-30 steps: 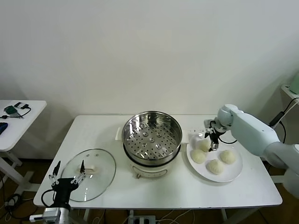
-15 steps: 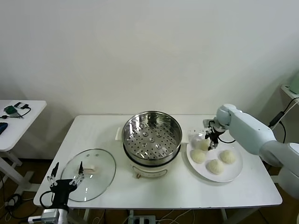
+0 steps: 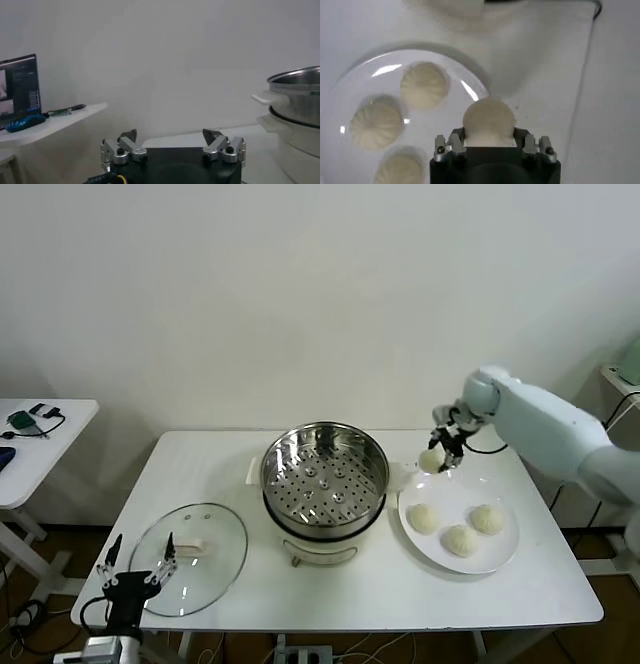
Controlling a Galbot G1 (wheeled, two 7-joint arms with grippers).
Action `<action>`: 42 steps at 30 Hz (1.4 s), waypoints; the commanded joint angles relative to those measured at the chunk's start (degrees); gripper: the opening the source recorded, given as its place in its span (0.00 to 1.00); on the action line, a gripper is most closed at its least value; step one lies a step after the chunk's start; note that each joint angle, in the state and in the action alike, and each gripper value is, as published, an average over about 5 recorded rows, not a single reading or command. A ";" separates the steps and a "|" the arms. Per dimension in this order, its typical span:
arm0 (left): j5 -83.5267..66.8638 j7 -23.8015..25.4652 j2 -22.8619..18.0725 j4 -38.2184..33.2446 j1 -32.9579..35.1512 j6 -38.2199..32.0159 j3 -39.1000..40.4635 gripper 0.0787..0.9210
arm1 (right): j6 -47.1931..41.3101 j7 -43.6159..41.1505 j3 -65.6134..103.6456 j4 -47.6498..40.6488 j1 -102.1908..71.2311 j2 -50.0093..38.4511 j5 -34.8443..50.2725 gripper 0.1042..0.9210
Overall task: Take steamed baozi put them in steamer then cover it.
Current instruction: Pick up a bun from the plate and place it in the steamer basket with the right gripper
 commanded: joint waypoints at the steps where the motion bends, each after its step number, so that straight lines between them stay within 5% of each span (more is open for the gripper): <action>1: -0.15 0.02 0.16 -0.29 0.50 0.01 0.15 0.88 | 14.03 -2.57 -12.23 6.02 19.45 5.71 2.83 0.66; 19: -0.20 0.02 0.29 -0.92 1.57 0.40 1.38 0.88 | 27.79 0.27 -8.01 9.42 10.69 22.61 -18.19 0.66; 26: -0.18 -0.07 0.51 -1.08 2.46 0.33 1.87 0.88 | 30.66 2.30 -6.63 8.29 3.30 23.73 -28.17 0.67; 42: -0.84 -0.67 0.19 -0.86 2.84 0.42 2.14 0.88 | 30.31 3.70 -3.37 6.70 -3.48 23.98 -34.62 0.67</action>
